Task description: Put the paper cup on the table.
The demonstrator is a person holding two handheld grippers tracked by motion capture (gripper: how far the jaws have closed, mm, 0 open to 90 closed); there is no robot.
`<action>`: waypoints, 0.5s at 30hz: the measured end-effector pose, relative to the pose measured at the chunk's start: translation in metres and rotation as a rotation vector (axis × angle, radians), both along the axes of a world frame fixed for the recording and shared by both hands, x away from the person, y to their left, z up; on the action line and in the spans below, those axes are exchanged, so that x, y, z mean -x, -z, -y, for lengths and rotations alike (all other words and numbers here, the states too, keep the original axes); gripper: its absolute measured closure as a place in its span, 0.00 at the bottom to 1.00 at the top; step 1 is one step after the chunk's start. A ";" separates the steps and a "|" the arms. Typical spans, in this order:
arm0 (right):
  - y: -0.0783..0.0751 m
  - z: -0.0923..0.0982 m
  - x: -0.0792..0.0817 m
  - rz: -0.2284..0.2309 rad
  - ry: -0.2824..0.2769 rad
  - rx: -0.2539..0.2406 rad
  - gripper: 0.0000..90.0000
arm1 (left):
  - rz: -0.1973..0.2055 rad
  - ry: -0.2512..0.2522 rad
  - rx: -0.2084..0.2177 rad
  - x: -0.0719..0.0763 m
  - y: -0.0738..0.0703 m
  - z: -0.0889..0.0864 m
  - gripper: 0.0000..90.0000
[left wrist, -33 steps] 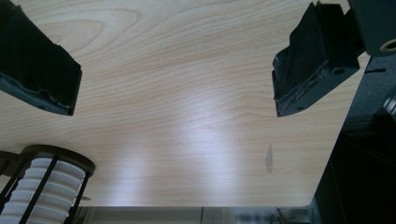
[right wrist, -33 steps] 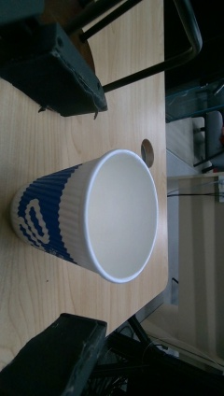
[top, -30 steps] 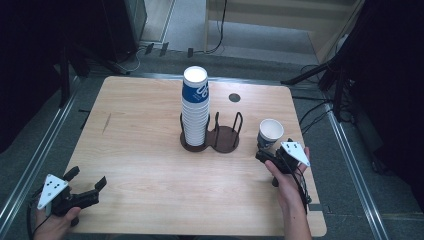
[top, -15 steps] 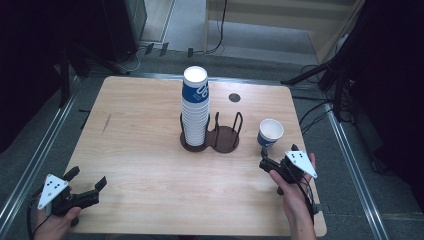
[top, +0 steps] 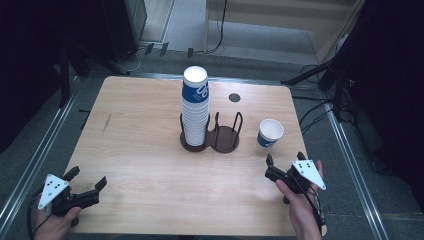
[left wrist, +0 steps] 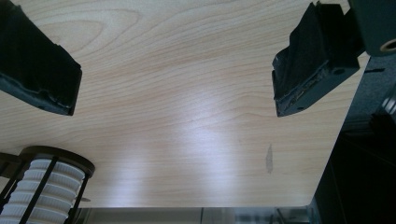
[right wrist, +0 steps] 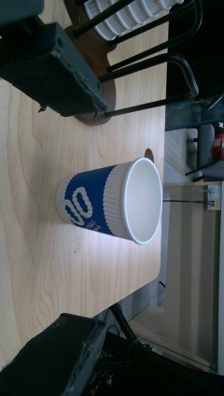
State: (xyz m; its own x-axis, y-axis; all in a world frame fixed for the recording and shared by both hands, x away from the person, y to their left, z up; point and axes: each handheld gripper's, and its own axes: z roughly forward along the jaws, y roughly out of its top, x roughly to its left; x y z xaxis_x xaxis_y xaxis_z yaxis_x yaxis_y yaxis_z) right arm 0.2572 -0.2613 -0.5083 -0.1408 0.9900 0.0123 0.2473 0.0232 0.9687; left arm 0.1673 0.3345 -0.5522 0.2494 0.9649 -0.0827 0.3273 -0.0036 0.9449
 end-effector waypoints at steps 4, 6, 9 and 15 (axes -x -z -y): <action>0.003 0.003 0.004 -0.004 0.003 -0.004 0.00 | 0.003 0.000 0.001 0.000 0.000 0.000 0.03; 0.005 0.004 0.008 -0.010 -0.006 -0.004 0.00 | 0.003 -0.002 0.002 0.000 0.000 0.000 0.03; 0.009 0.005 0.014 -0.022 -0.015 -0.002 0.00 | 0.003 -0.002 0.002 0.000 0.000 0.000 0.03; 0.017 0.010 0.023 -0.035 -0.009 -0.005 0.00 | 0.003 -0.002 0.001 0.000 0.000 0.000 0.03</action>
State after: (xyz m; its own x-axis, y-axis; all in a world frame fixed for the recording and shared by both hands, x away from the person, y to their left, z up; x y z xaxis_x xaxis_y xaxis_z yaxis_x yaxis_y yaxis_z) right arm 0.2339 -0.2717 -0.5253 -0.1487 0.9886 0.0224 0.2807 0.0204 0.9596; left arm 0.1671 0.3346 -0.5523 0.2481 0.9652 -0.0827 0.3243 -0.0023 0.9459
